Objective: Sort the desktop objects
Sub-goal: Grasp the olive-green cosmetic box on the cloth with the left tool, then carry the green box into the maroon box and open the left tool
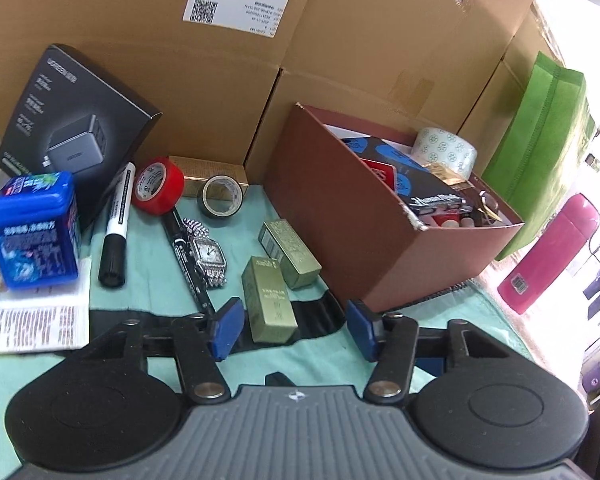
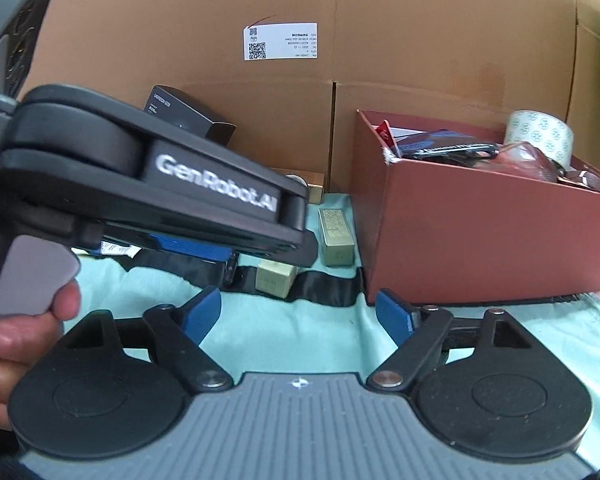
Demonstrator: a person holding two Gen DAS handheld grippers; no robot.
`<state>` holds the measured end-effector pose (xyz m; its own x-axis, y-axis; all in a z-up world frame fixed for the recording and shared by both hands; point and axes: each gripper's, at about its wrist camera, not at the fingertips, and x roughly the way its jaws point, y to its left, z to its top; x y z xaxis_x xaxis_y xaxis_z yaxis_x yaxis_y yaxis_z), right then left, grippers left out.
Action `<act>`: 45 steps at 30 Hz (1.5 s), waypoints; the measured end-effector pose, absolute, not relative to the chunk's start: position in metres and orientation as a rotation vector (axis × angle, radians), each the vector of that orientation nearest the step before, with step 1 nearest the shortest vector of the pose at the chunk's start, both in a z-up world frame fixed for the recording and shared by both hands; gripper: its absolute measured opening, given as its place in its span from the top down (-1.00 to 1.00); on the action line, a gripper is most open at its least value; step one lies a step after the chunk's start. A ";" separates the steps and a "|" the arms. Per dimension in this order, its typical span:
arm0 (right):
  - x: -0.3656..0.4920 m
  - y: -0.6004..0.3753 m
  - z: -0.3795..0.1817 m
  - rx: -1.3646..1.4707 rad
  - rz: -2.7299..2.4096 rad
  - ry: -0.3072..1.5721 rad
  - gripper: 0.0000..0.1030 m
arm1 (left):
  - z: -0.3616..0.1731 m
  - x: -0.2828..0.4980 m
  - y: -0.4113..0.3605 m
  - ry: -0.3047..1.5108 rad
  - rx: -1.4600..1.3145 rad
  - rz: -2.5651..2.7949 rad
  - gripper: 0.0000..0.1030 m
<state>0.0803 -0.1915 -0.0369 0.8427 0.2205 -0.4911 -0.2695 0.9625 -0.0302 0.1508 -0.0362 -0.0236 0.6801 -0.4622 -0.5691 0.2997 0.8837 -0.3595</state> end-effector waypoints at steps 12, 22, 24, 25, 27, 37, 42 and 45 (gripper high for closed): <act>0.119 -0.181 -0.045 -0.065 0.260 0.577 0.10 | -0.044 0.190 -0.036 0.798 -0.269 -0.443 0.37; 0.127 -0.173 -0.047 -0.081 0.289 0.605 0.49 | -0.048 0.191 -0.036 0.786 -0.264 -0.451 0.34; 0.127 -0.173 -0.047 -0.080 0.289 0.608 0.49 | -0.050 0.191 -0.035 0.785 -0.276 -0.439 0.28; 0.128 -0.173 -0.048 -0.076 0.289 0.611 0.49 | -0.050 0.191 -0.036 0.783 -0.274 -0.441 0.28; 0.128 -0.174 -0.048 -0.072 0.288 0.616 0.48 | -0.049 0.190 -0.038 0.777 -0.248 -0.449 0.35; 0.109 -0.182 -0.046 -0.070 0.279 0.582 0.54 | -0.040 0.167 -0.041 0.764 -0.245 -0.478 0.39; 0.081 -0.190 -0.038 -0.077 0.256 0.517 0.54 | -0.022 0.138 -0.053 0.713 -0.213 -0.491 0.40; 0.061 -0.198 -0.029 -0.096 0.245 0.474 0.54 | -0.010 0.119 -0.059 0.667 -0.197 -0.497 0.40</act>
<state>0.0612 -0.1981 -0.0286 0.8609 0.2113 -0.4629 -0.2556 0.9662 -0.0344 0.1188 -0.0587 -0.0096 0.6744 -0.5009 -0.5425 0.3771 0.8653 -0.3302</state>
